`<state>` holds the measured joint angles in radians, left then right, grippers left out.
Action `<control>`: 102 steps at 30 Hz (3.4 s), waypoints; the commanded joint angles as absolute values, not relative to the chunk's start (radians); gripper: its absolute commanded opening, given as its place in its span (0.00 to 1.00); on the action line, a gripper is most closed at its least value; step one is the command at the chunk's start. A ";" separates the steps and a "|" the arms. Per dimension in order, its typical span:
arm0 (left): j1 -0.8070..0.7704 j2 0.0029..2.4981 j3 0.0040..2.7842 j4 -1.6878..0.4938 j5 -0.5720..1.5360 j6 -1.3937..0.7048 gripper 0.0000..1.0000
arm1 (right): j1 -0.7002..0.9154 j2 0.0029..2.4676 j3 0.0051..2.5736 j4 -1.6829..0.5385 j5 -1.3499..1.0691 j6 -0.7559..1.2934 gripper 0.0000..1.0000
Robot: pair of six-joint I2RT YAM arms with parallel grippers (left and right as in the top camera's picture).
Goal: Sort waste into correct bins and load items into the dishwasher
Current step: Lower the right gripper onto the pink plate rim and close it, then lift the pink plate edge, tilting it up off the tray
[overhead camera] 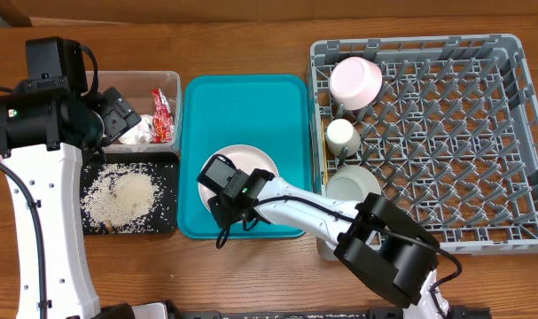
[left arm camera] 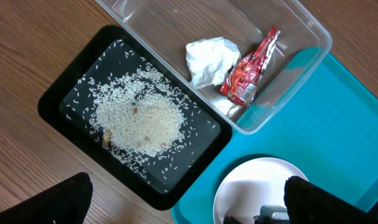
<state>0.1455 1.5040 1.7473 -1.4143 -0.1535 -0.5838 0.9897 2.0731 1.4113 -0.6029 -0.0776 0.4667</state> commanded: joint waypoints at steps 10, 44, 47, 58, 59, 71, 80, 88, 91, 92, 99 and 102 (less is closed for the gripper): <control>0.144 1.505 1.750 -1.414 -0.157 -0.572 1.00 | 0.962 2.043 1.423 -0.648 0.064 0.465 0.04; 0.144 1.505 1.750 -1.414 -0.157 -0.572 1.00 | 0.775 1.893 1.328 -0.809 0.150 0.581 0.29; 0.144 1.505 1.749 -1.414 -0.157 -0.572 1.00 | 0.775 1.893 1.328 -0.800 0.149 0.581 0.29; 0.144 1.505 1.749 -1.414 -0.157 -0.572 1.00 | 0.775 1.926 1.328 -0.787 0.149 0.620 0.29; 0.144 1.505 1.749 -1.413 -0.156 -0.572 1.00 | 0.775 1.934 1.328 -0.785 0.149 0.635 0.29; 0.144 1.505 1.749 -1.414 -0.157 -0.572 1.00 | 0.778 1.994 1.328 -0.737 0.099 0.640 0.28; 0.144 1.505 1.749 -1.414 -0.157 -0.572 1.00 | 0.785 2.025 1.328 -0.719 0.081 0.659 0.27; 0.144 1.505 1.749 -1.414 -0.157 -0.572 1.00 | 0.785 2.025 1.328 -0.723 0.081 0.659 0.22; 0.144 1.505 1.750 -1.414 -0.157 -0.572 1.00 | 0.785 2.025 1.328 -0.723 0.081 0.659 0.22; 0.144 1.505 1.749 -1.414 -0.157 -0.572 1.00 | 0.785 2.025 1.328 -0.722 0.081 0.659 0.22; 0.144 1.505 1.750 -1.414 -0.157 -0.572 1.00 | 0.785 2.026 1.327 -0.714 0.081 0.659 0.23; 0.144 1.505 1.749 -1.414 -0.157 -0.572 1.00 | 0.785 2.027 1.321 -0.707 0.085 0.659 0.23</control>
<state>0.1455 1.5036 1.7473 -1.4143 -0.1535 -0.5838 0.7807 2.0094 1.3319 -0.7162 0.0826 0.6540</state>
